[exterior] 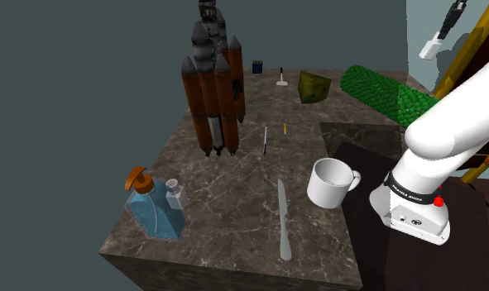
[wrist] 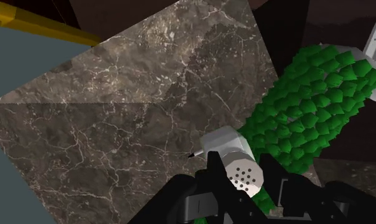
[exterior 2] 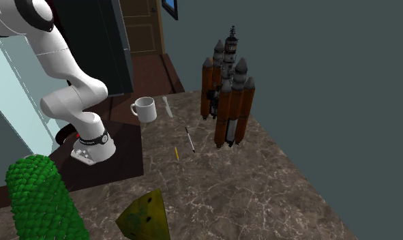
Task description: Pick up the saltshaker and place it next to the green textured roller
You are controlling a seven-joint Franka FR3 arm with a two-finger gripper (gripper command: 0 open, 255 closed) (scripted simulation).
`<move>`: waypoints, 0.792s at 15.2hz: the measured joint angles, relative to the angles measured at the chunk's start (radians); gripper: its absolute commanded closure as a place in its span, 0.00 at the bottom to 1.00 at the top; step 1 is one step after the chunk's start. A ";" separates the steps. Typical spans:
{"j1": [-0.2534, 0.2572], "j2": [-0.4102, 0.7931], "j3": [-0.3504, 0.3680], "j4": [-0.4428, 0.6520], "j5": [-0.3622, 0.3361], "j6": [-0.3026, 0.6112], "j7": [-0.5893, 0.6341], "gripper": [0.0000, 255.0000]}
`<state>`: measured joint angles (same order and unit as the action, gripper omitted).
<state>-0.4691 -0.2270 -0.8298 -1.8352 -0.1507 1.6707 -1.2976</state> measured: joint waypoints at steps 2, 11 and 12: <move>-0.007 0.056 -0.056 0.049 0.035 -0.003 -0.070 1.00; -0.196 0.442 -0.229 0.311 0.348 -0.055 -0.454 1.00; -0.205 0.450 -0.228 0.308 0.356 -0.048 -0.465 1.00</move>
<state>-0.6739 0.2235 -1.0581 -1.5272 0.2049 1.6228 -1.7630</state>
